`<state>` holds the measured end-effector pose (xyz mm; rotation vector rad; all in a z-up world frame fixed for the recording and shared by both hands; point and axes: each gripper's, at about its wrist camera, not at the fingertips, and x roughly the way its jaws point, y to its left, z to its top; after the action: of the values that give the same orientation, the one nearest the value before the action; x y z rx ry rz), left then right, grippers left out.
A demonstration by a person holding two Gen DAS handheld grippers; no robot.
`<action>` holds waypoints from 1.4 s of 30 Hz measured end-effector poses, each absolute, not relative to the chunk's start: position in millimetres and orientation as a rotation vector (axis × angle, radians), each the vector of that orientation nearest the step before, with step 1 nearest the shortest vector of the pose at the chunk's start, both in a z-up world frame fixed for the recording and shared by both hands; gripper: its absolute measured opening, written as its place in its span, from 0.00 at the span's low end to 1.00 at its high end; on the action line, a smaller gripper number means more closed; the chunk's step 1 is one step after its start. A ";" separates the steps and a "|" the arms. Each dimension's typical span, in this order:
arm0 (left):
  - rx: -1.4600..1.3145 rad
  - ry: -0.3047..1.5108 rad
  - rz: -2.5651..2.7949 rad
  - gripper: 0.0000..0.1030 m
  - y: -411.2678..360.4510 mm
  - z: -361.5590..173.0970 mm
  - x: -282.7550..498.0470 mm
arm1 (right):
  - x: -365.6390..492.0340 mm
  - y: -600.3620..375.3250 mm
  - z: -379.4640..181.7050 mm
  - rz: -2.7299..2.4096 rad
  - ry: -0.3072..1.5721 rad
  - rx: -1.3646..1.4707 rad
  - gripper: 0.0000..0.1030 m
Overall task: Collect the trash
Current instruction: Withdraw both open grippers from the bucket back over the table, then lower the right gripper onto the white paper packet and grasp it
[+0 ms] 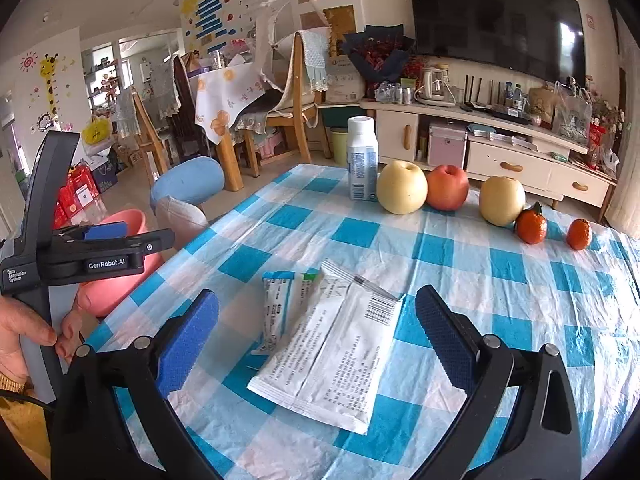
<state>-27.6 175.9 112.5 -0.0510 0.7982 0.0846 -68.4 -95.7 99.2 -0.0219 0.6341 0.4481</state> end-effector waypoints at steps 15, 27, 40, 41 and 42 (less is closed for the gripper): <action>-0.097 0.876 -0.163 0.88 117.5 92.2 -20.0 | -51.9 -156.4 84.9 0.396 0.725 0.108 0.96; -0.175 0.922 -0.130 0.88 126.2 80.5 -10.4 | -30.9 -134.9 49.3 0.474 0.882 0.262 0.96; -0.226 0.918 -0.081 0.88 140.9 78.8 -1.7 | -14.0 -116.8 28.7 0.482 0.915 0.254 0.96; -0.236 0.917 -0.079 0.88 142.6 78.6 -1.1 | -13.1 -116.1 27.0 0.484 0.919 0.255 0.96; -0.245 0.916 -0.076 0.88 144.2 78.3 -0.7 | -12.9 -114.8 25.7 0.489 0.922 0.256 0.96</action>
<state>-0.7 144.2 78.3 -0.2445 0.9159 -0.0755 -12.9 -114.8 25.7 0.2559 0.9217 0.4892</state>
